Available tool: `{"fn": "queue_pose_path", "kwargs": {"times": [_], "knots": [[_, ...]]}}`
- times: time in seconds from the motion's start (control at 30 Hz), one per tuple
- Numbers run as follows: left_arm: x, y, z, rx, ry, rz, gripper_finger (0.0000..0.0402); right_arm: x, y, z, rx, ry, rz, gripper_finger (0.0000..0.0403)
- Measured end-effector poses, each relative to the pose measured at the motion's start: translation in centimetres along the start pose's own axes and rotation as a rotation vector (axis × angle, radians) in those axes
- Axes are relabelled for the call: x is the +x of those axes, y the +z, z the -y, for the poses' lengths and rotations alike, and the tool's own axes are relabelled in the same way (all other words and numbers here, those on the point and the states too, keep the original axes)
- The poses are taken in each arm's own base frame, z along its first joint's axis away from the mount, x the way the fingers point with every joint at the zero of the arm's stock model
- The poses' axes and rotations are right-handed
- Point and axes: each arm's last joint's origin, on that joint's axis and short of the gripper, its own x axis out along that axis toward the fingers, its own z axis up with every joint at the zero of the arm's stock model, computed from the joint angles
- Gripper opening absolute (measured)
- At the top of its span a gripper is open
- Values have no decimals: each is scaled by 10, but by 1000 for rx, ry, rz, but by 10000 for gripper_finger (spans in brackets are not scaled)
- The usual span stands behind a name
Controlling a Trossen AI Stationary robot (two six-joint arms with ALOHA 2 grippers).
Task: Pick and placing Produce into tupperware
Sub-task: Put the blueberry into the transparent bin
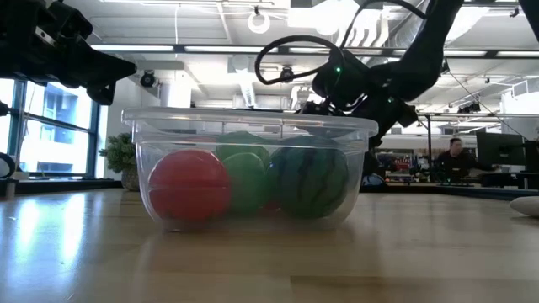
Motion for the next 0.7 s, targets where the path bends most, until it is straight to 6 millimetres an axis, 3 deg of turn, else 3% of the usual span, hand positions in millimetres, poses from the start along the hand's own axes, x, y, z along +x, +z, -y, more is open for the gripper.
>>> {"fn": "queue_pose_path", "kwargs": {"times": [0.7], "knots": [[0, 0, 0, 0, 0, 0, 1, -11, 1, -1, 13, -42, -51, 133]]}}
